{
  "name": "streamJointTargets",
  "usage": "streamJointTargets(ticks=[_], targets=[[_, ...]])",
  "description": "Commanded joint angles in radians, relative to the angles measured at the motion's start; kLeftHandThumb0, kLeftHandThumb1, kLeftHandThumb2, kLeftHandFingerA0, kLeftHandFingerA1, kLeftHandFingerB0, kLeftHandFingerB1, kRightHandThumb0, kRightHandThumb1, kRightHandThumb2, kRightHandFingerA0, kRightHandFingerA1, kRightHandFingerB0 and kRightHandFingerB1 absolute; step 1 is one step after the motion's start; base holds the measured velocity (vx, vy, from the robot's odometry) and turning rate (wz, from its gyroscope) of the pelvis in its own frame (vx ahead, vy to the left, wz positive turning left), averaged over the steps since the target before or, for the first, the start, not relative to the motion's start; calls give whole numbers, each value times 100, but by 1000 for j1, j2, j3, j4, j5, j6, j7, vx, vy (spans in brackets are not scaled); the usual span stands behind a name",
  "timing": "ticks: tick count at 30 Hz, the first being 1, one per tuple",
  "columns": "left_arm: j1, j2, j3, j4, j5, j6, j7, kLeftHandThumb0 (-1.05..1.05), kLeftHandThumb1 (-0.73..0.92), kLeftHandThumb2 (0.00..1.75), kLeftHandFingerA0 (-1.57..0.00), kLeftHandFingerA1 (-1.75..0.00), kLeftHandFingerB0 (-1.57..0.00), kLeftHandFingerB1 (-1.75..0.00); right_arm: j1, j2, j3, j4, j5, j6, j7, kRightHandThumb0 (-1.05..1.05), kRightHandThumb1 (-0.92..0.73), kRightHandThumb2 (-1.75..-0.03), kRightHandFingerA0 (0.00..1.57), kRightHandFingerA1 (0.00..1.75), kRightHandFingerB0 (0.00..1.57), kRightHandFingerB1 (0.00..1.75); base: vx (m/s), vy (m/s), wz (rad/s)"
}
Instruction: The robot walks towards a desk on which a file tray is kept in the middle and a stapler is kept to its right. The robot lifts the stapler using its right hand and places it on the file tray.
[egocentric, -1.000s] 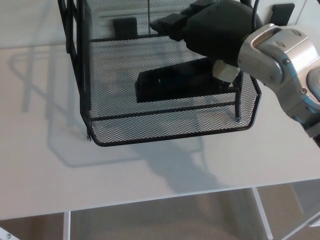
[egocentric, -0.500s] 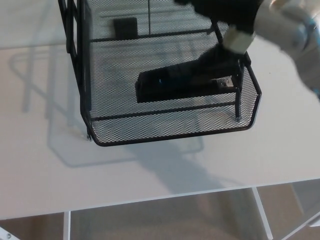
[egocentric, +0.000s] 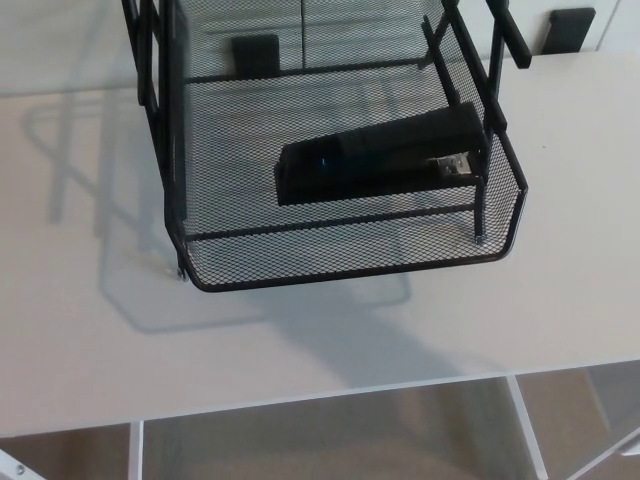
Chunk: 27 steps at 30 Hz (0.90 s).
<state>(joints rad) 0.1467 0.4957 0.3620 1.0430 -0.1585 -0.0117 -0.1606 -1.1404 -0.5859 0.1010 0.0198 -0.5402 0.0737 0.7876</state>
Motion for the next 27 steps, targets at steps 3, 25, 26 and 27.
streamJointTargets(ticks=[3, 25, 26, 27], targets=[[-18, 11, -12, 15, 19, -44, 4, -49, 70, 59, -81, -70, -71, -62, 251, -394, -705, -178, 336, 184, 334, -74, -67, -59, 10, 44, 1, 27, 0, 0, 0], [-21, 12, 12, -5, -4, -21, 13, -50, 52, 96, -77, -79, -64, -72, 1105, 256, -1403, 192, 312, 207, -481, -59, -62, -59, 38, 70, 25, 37, 0, 0, 0], [-22, 12, 13, -10, -5, -20, 12, -50, 52, 97, -75, -78, -60, -70, 1095, 275, -1417, 185, 321, 226, -490, -60, -49, -88, 49, 81, 15, 48, 0, 0, 0], [-23, 15, 14, -8, -7, -28, 1, -48, 53, 97, -74, -78, -56, -69, 1027, 309, -1525, 199, 395, 354, -504, -61, -51, -82, 79, 122, 13, 46, 0, 0, 0]])
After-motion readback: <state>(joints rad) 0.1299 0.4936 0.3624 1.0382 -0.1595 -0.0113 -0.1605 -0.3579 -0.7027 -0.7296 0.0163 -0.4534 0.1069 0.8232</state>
